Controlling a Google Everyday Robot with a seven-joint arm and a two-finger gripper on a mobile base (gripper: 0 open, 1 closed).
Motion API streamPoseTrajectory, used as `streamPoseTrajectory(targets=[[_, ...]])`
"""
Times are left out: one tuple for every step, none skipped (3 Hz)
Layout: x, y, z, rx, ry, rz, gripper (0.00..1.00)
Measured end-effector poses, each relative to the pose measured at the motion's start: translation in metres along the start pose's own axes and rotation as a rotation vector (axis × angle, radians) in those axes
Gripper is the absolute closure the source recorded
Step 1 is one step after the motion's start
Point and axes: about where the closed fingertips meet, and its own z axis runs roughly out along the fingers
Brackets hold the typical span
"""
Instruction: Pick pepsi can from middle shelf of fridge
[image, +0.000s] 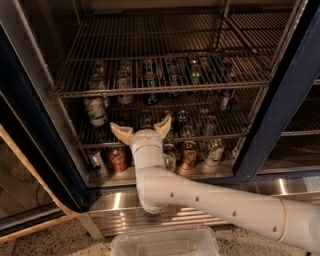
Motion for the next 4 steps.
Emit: streamPoseTrajectory(targets=[[0.009, -0.01, 0.018, -0.007, 0.017, -0.044, 0.0], [0.009, -0.01, 0.018, -0.007, 0.017, -0.044, 0.0], [0.002, -0.014, 0.027, 0.005, -0.007, -0.05, 0.0], [-0.013, -0.021, 0.046, 0.021, -0.041, -0.074, 0.0]])
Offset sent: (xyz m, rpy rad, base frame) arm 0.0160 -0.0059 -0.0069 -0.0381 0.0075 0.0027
